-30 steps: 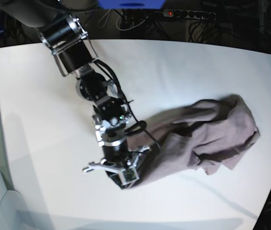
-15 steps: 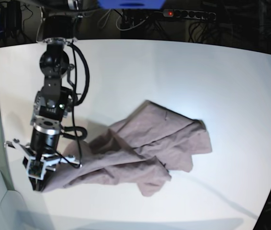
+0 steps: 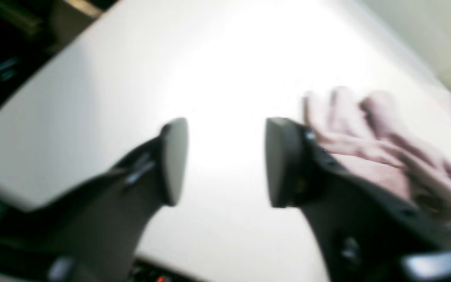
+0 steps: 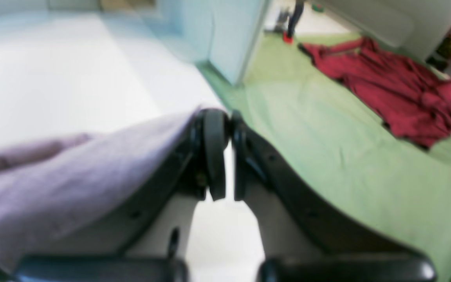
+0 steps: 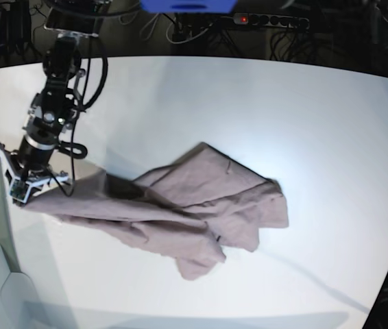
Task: Layout the t-shirt on the table in an organized manner, then fold the t-shirt properly
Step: 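Pull the held t-shirt away from the heap with the right gripper, then grasp the opposite end of the t-shirt with the left gripper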
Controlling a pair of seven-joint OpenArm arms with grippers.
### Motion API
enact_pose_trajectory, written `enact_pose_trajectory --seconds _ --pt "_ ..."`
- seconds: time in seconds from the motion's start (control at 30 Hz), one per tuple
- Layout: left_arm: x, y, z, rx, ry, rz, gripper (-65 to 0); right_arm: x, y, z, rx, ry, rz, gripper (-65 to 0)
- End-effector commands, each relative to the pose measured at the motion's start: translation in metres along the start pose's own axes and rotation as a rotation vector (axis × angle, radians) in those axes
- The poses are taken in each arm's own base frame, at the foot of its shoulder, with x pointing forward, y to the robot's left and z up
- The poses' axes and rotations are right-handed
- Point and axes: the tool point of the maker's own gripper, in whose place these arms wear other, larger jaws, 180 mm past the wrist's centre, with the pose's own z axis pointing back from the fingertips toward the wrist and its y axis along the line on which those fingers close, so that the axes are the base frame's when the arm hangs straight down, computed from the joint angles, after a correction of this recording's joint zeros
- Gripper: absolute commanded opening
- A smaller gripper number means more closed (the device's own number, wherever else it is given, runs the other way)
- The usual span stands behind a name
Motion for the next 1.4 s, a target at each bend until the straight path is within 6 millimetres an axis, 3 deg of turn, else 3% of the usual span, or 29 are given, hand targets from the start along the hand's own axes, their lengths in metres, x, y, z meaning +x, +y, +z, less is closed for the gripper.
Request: enact_pose_trajectory --seconds 0.0,0.1,0.3,0.47,0.63,0.87,1.13,1.2,1.37 --pt "0.014 -0.014 -0.005 -0.048 -0.036 -0.017 -27.4 0.014 -0.006 0.0 -0.017 -0.048 0.001 -60.0" --pt "0.019 -0.046 -0.028 -0.116 -0.02 -0.079 -22.7 0.0 -0.008 0.006 -0.014 0.0 0.017 -52.3" --pt "0.01 -0.09 -0.095 -0.138 0.06 -0.209 -22.8 -0.012 -0.018 0.022 -0.015 0.025 0.043 -43.4" --pt "-0.022 -0.112 -0.156 -0.184 0.14 -0.228 -22.8 -0.014 -0.024 0.033 -0.014 0.027 0.054 -43.1" --pt "-0.062 -0.123 -0.198 -0.214 0.226 -0.203 -22.9 -0.014 -0.025 0.034 -0.016 0.028 0.055 -43.1" --pt "-0.099 -0.136 -0.229 -0.239 0.285 -0.165 -23.0 -0.019 -0.027 0.037 -0.013 0.04 0.068 -43.1" --pt "-0.125 -0.152 -0.237 -0.266 0.317 -0.138 -23.1 -0.009 -0.023 0.031 -0.013 0.015 0.052 -43.1" --pt "-0.13 -0.152 -0.238 -0.264 0.324 -0.129 -26.8 -0.008 -0.024 0.03 -0.014 0.012 0.052 -43.1" --pt "-0.145 -0.152 -0.242 -0.256 0.36 -0.094 -56.7 -0.006 -0.025 0.028 -0.013 0.005 0.063 -43.1"
